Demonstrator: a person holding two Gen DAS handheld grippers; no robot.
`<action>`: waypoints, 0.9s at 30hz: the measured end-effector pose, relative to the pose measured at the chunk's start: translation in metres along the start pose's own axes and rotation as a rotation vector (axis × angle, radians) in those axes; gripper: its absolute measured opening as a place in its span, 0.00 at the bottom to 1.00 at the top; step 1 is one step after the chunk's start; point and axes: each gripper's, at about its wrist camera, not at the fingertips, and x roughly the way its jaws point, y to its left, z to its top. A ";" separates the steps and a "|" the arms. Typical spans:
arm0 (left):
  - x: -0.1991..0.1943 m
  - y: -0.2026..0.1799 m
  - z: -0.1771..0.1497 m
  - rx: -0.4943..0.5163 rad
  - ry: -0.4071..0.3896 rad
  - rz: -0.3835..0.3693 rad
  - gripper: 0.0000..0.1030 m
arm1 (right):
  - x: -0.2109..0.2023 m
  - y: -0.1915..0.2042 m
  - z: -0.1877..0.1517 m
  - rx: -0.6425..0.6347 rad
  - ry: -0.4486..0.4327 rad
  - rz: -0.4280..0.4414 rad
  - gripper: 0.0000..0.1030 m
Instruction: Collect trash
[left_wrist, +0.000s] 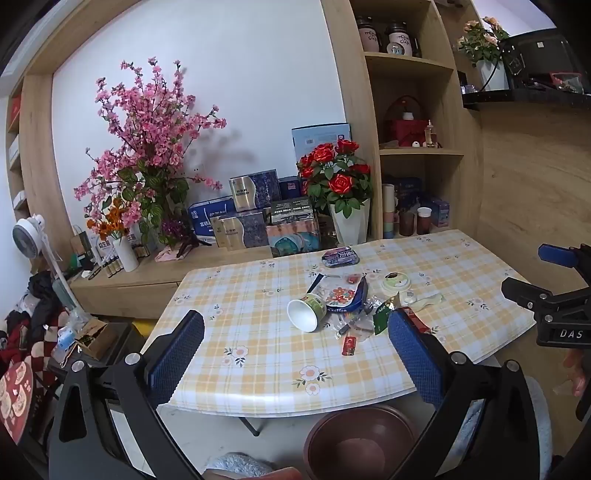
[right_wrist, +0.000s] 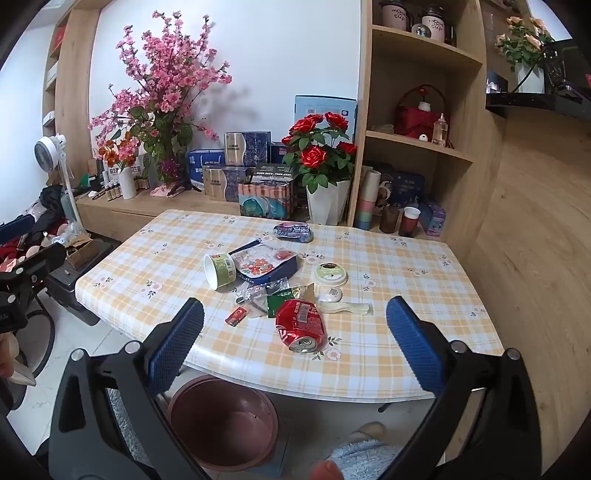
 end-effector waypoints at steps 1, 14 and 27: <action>0.000 0.000 0.000 0.001 0.003 -0.001 0.95 | 0.000 0.000 0.000 -0.001 0.002 0.000 0.95; 0.000 0.000 0.000 0.000 0.007 -0.004 0.95 | 0.001 -0.006 0.005 0.004 0.004 -0.005 0.95; 0.000 0.000 0.000 0.000 0.007 -0.003 0.95 | -0.004 -0.005 0.004 0.012 0.009 -0.010 0.95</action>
